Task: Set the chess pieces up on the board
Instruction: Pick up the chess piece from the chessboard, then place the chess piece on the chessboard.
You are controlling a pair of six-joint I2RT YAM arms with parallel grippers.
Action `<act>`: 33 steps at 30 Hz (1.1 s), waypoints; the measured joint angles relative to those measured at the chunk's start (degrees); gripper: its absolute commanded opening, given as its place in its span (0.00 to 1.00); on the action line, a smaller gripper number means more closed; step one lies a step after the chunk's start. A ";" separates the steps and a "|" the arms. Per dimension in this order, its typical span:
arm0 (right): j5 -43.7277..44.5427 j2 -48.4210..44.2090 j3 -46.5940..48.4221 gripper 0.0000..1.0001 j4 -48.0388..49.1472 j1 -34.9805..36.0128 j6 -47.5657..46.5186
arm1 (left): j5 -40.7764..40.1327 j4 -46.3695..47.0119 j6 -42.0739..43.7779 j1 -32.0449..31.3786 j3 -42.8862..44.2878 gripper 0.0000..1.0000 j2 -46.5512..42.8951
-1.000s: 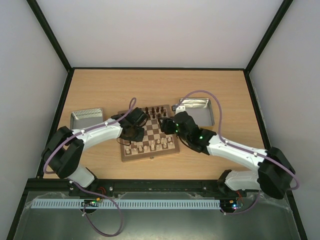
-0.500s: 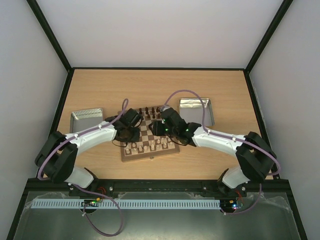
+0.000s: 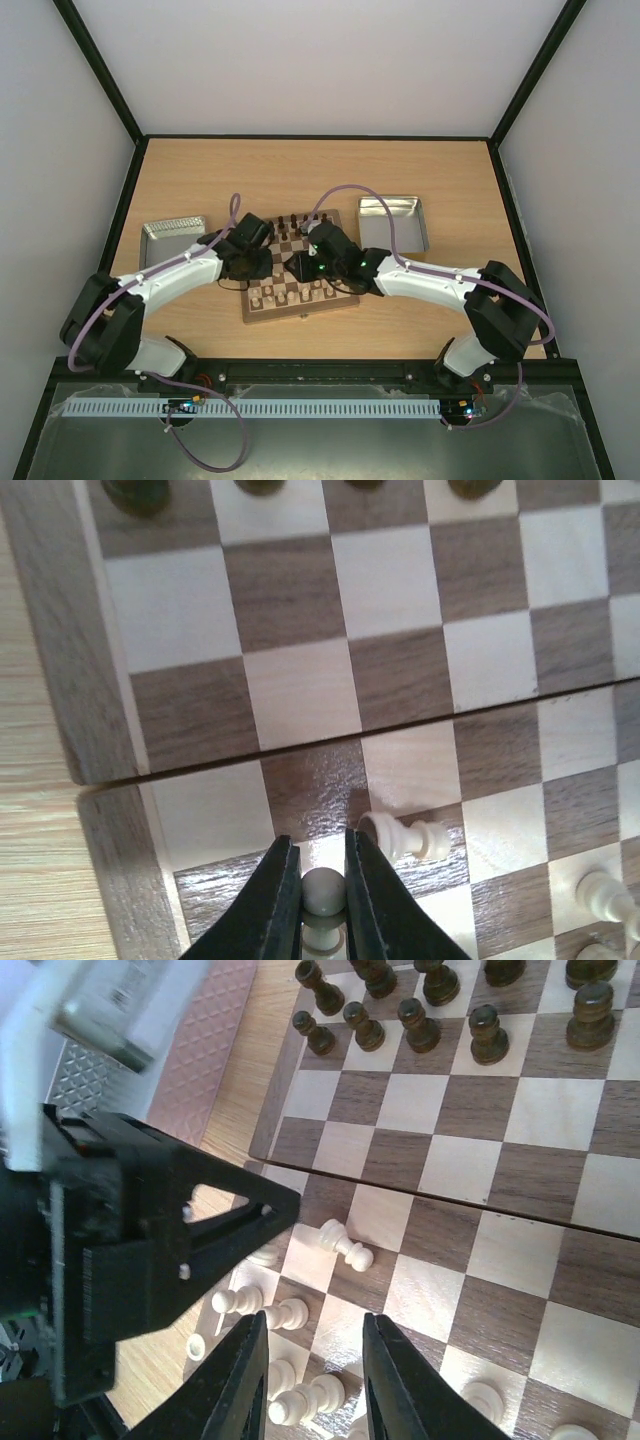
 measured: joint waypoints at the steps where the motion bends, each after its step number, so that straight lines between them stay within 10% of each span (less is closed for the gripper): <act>1: 0.13 0.00 0.00 0.27 0.02 0.00 0.02 | -0.17 0.28 -0.17 0.33 0.00 0.05 -0.59; 33: 1.16 6.47 12.94 0.47 -12.85 1.16 -2.43 | 0.15 4.68 -2.54 3.61 -1.90 0.07 -17.35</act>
